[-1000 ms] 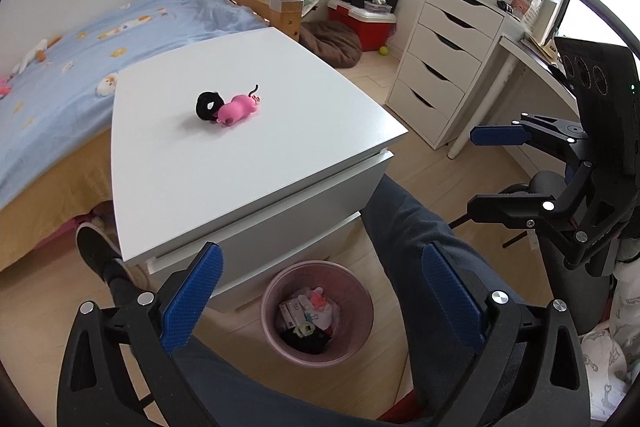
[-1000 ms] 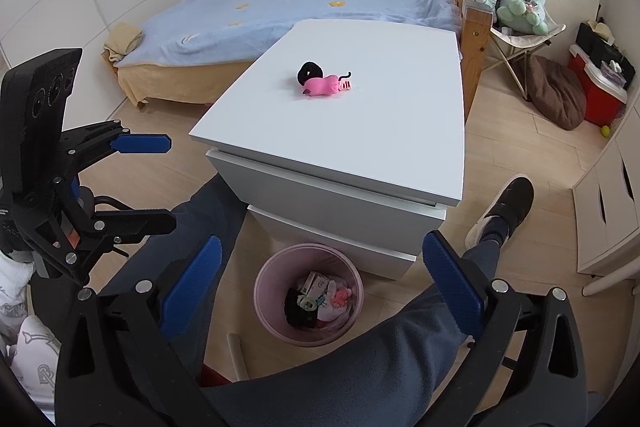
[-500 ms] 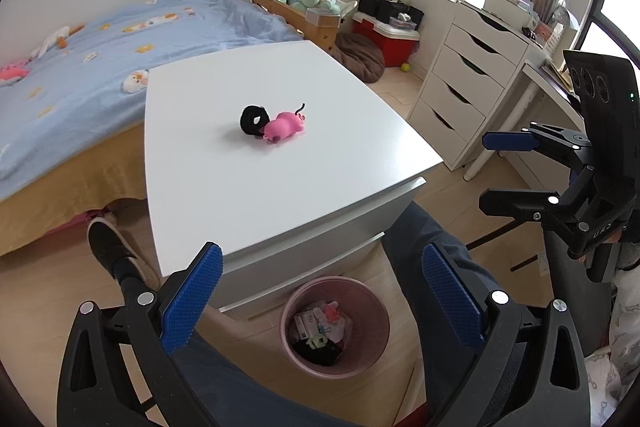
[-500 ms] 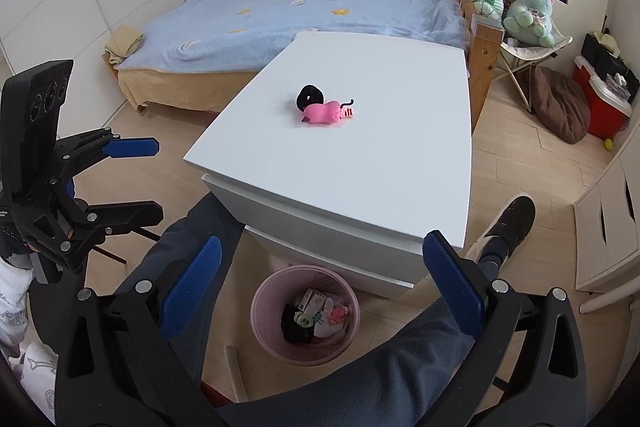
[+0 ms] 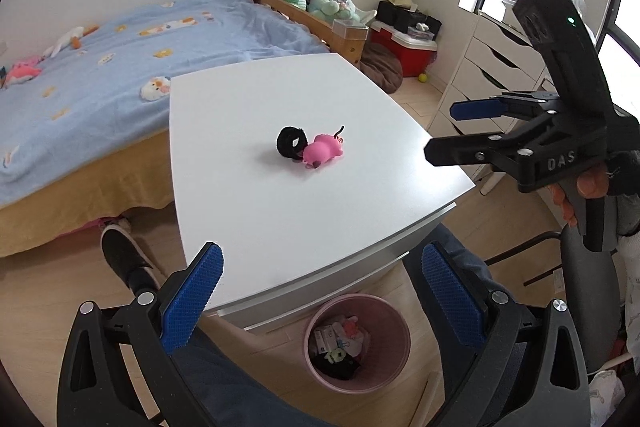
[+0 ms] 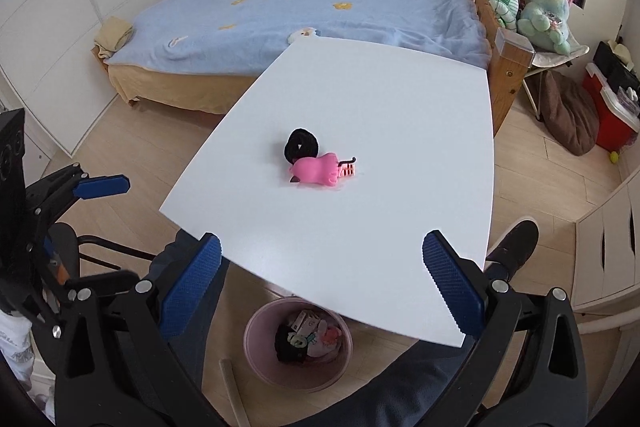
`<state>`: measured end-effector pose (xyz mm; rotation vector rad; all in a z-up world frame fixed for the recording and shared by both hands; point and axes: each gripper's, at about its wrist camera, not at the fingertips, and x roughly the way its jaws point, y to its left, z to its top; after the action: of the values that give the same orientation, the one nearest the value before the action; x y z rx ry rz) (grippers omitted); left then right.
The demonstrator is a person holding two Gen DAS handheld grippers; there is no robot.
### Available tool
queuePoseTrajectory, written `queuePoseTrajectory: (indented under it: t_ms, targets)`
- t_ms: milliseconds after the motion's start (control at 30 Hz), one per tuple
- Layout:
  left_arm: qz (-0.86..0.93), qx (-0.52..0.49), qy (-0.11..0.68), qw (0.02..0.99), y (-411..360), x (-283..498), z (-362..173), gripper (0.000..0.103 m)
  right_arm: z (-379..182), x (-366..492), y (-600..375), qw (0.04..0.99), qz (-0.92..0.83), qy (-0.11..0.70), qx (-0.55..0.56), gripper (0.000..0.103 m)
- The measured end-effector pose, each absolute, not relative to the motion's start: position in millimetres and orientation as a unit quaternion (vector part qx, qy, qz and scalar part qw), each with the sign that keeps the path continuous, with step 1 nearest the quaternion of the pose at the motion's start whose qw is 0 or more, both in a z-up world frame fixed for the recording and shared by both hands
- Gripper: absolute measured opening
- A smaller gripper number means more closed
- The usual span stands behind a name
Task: Collect trash
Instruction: 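Move the right gripper back over the table toward the black and pink plush, then grasp the pink plush pig keychain with the right gripper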
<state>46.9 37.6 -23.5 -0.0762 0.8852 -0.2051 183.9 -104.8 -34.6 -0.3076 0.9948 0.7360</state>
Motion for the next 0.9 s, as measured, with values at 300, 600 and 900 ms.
queuePoseTrajectory:
  t_ms: [300,600,900]
  targets:
    - [-0.099,-0.046,0.431,0.896,42.0,54.5,-28.9,0.096,-53.6,224.5,-60.0,0.774,0.329,0.511,-0.176,0.099]
    - [-0.098,-0.051,0.434,0.894,45.0,59.1,-30.0,0.096,-84.8,249.8,-32.9,0.75,0.309,0.553,-0.191,0.099]
    - [-0.093,-0.061,0.438,0.892,52.4,60.0,-34.9,0.096,-102.1,256.4,-13.3,0.736,0.308,0.568,-0.204,0.098]
